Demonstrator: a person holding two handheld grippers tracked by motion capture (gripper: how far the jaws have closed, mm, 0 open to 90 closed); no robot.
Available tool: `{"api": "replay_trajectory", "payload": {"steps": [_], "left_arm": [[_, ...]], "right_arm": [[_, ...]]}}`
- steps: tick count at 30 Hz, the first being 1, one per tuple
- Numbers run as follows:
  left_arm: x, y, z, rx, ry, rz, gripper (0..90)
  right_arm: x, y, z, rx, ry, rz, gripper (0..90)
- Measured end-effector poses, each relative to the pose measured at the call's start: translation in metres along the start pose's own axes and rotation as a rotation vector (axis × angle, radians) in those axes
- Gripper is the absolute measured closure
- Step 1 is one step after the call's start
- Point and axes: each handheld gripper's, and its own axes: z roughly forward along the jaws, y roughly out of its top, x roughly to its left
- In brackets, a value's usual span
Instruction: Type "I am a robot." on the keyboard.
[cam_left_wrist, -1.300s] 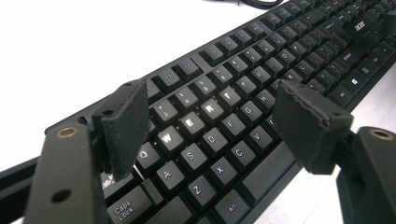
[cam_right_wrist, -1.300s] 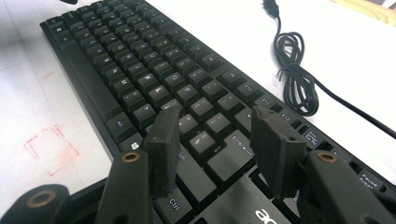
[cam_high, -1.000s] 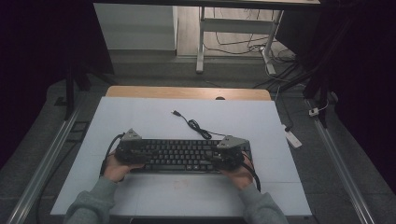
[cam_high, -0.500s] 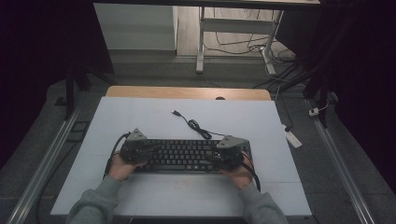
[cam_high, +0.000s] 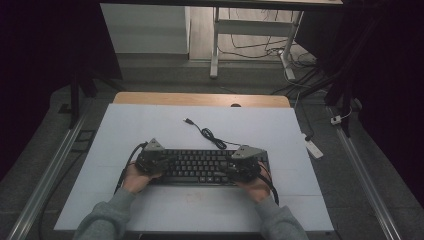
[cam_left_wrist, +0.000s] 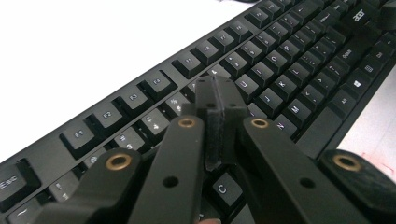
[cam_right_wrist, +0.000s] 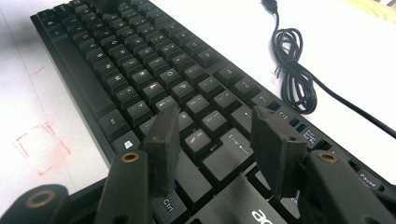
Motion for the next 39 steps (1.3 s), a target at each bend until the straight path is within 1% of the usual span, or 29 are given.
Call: {"api": "replay_trajectory", "payload": {"steps": [8, 14, 25, 29, 30, 33, 36, 39], "left_arm": [[-0.001, 0.000, 0.010, 0.016, 0.013, 0.001, 88.9], [0.000, 0.000, 0.016, 0.028, 0.013, 0.001, 88.9], [-0.001, 0.000, 0.018, 0.033, 0.018, 0.007, 88.9], [-0.001, -0.001, 0.021, 0.044, 0.017, 0.009, 89.0], [-0.001, -0.002, 0.021, 0.040, 0.012, 0.007, 89.0], [-0.003, -0.001, 0.020, 0.037, 0.019, 0.016, 89.0], [-0.002, 0.000, 0.015, 0.007, 0.017, 0.012, 88.4], [0.000, 0.001, 0.004, -0.039, 0.006, -0.005, 79.7]], "right_arm": [[0.000, 0.000, 0.001, 0.003, 0.000, 0.001, 52.5], [0.000, 0.000, 0.001, 0.005, -0.001, 0.000, 52.5], [0.000, 0.000, 0.000, 0.007, -0.003, 0.001, 52.5], [0.000, 0.000, 0.001, 0.010, -0.005, -0.004, 52.5], [0.000, 0.000, 0.001, 0.010, -0.005, -0.004, 52.5], [0.001, 0.000, 0.001, 0.005, -0.004, 0.000, 52.5], [0.000, 0.000, 0.000, 0.002, -0.006, -0.001, 52.5], [0.000, 0.000, -0.001, 0.001, -0.006, -0.002, 52.5]]}}
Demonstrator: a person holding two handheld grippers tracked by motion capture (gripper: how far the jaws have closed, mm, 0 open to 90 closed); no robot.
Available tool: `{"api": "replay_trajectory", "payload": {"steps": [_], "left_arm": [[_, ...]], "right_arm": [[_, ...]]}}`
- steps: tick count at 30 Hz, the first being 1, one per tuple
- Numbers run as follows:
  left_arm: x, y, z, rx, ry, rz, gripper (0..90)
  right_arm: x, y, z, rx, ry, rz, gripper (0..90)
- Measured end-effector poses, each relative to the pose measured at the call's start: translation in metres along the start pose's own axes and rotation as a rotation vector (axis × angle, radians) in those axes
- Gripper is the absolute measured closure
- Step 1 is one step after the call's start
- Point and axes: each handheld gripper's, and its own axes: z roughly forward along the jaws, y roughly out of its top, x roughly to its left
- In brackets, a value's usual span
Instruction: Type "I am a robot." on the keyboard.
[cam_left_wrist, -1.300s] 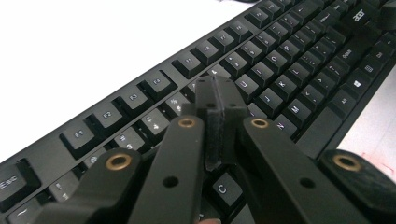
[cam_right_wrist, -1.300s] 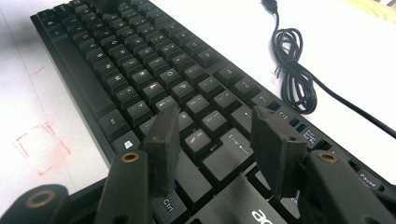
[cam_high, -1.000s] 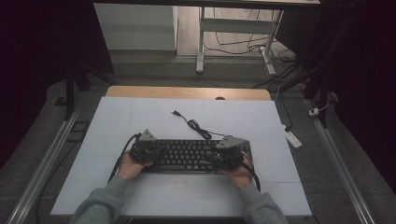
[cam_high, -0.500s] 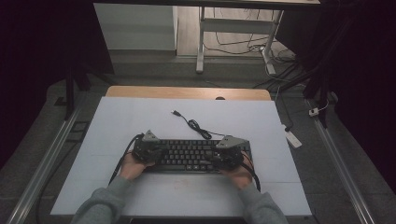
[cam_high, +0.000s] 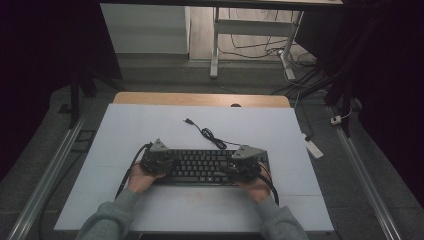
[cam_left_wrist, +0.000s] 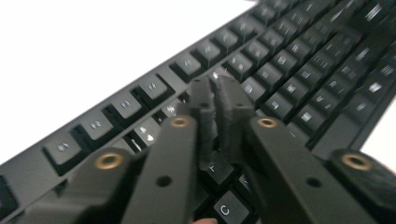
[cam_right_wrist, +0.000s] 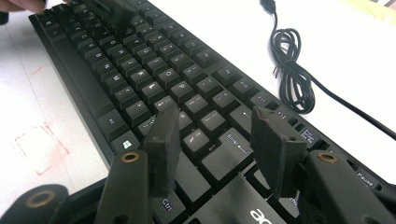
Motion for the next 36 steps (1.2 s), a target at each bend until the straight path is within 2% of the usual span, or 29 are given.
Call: {"api": "replay_trajectory", "payload": {"steps": [4, 6, 8, 11, 15, 21, 31, 36], "left_arm": [[0.004, 0.000, -0.014, -0.027, 0.003, -0.023, 61.3], [0.005, -0.001, -0.020, -0.020, -0.001, -0.028, 52.3], [0.004, -0.003, -0.026, -0.015, 0.012, -0.028, 45.3], [0.003, -0.006, -0.037, -0.025, 0.016, -0.030, 38.6], [0.005, -0.011, -0.045, -0.024, 0.017, -0.052, 32.1], [0.009, -0.014, -0.047, -0.012, 0.017, -0.066, 26.7], [0.008, -0.015, -0.048, -0.007, -0.002, -0.061, 23.7], [0.008, -0.015, -0.047, -0.002, -0.008, -0.058, 21.0]], "right_arm": [[-0.001, 0.000, -0.001, -0.001, 0.000, -0.001, 52.5], [-0.002, 0.000, -0.001, -0.001, 0.000, 0.000, 52.5], [-0.002, 0.000, -0.002, -0.004, -0.002, 0.002, 52.4], [-0.004, 0.000, -0.003, -0.011, -0.005, 0.004, 52.4], [-0.005, -0.001, -0.003, -0.012, -0.006, 0.008, 52.4], [-0.005, -0.001, -0.003, -0.014, -0.007, 0.007, 52.3], [-0.003, 0.002, -0.002, -0.012, -0.004, 0.004, 52.4], [0.002, 0.007, 0.002, -0.011, 0.015, -0.003, 53.4]]}}
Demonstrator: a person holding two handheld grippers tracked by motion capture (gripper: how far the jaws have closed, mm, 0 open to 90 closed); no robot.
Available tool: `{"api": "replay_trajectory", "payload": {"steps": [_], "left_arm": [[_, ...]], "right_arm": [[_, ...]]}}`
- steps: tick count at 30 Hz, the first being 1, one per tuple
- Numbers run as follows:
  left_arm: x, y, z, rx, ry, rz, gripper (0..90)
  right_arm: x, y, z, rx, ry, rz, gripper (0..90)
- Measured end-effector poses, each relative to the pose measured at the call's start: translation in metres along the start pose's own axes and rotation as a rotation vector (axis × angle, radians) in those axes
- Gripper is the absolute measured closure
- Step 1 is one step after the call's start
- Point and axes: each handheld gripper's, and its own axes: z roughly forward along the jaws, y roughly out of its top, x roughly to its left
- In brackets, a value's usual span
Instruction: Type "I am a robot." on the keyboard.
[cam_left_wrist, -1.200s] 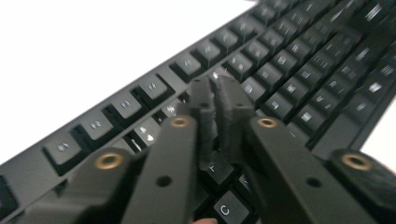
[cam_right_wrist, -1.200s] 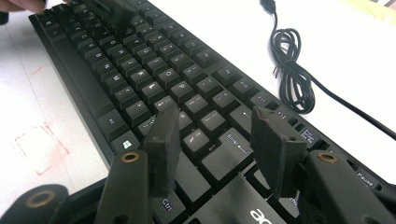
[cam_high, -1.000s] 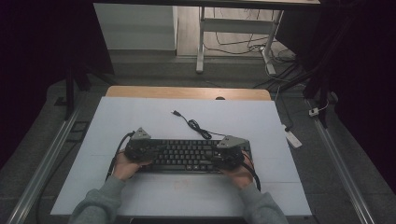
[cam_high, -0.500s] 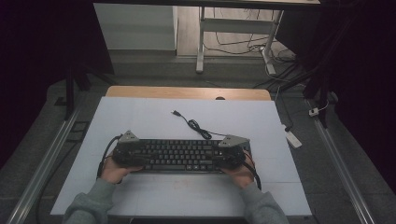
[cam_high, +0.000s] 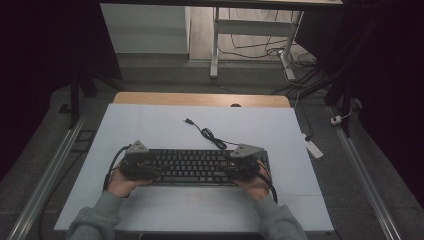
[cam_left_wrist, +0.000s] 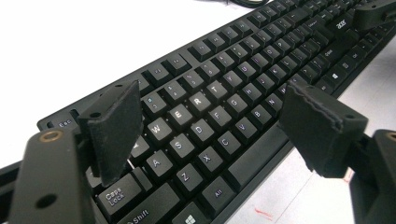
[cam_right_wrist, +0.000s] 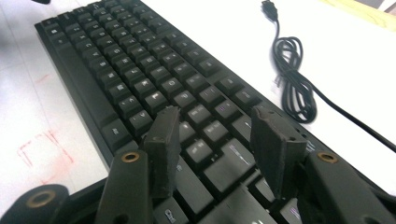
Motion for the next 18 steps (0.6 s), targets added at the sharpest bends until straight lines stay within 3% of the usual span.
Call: {"api": "replay_trajectory", "payload": {"steps": [6, 14, 18], "left_arm": [[0.000, 0.000, 0.001, 0.008, -0.005, 0.006, 19.3], [0.000, -0.001, 0.001, 0.015, -0.004, 0.008, 18.7], [0.001, -0.001, 0.001, 0.015, -0.003, 0.009, 18.7]], "right_arm": [[0.008, 0.005, 0.007, 0.011, 0.027, -0.014, 61.0], [0.018, 0.013, 0.020, 0.047, 0.102, -0.042, 88.3], [0.023, 0.016, 0.026, 0.059, 0.116, -0.051, 89.4]]}}
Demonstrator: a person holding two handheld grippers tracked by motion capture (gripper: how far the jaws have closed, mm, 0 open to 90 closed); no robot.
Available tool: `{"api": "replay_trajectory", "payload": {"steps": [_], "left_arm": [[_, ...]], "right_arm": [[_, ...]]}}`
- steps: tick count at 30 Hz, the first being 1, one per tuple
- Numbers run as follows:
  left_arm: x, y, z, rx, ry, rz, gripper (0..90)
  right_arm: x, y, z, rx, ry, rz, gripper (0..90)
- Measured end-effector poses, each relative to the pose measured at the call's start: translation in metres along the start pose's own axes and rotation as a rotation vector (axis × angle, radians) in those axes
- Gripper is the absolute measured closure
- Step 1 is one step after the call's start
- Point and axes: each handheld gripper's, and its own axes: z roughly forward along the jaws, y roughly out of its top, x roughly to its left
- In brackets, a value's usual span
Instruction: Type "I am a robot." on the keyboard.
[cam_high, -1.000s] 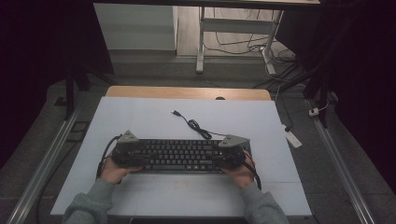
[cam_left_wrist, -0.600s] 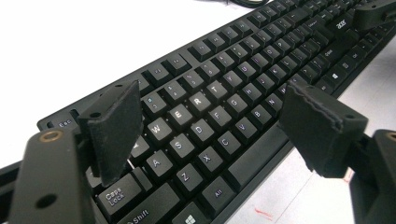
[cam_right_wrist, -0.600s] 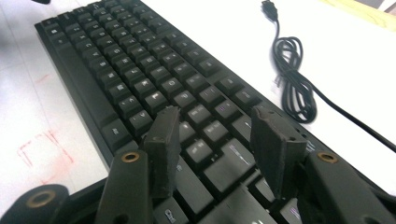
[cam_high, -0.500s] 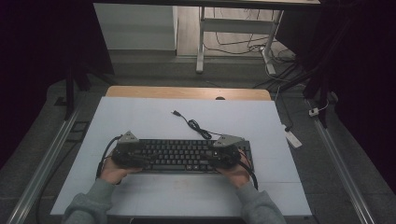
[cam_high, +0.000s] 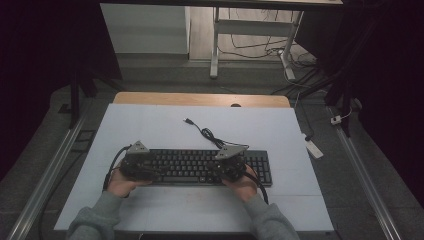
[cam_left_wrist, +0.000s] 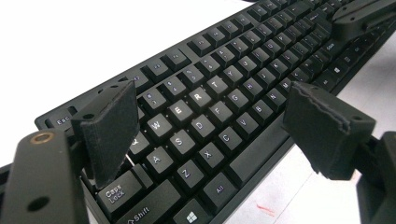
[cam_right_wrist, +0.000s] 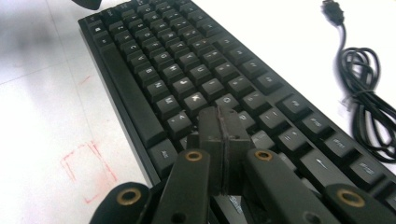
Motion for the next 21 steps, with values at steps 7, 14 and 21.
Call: {"api": "replay_trajectory", "payload": {"steps": [7, 14, 21], "left_arm": [[0.000, 0.000, 0.001, 0.006, 0.002, 0.006, 18.7], [0.000, -0.001, 0.002, 0.013, 0.004, 0.009, 18.7], [0.000, -0.001, 0.002, 0.018, 0.006, 0.011, 18.7]], "right_arm": [[0.006, 0.002, 0.012, 0.025, 0.012, -0.008, 89.4], [0.007, -0.001, 0.019, 0.043, 0.007, -0.003, 89.2], [0.007, -0.003, 0.025, 0.057, 0.007, 0.001, 89.3]]}}
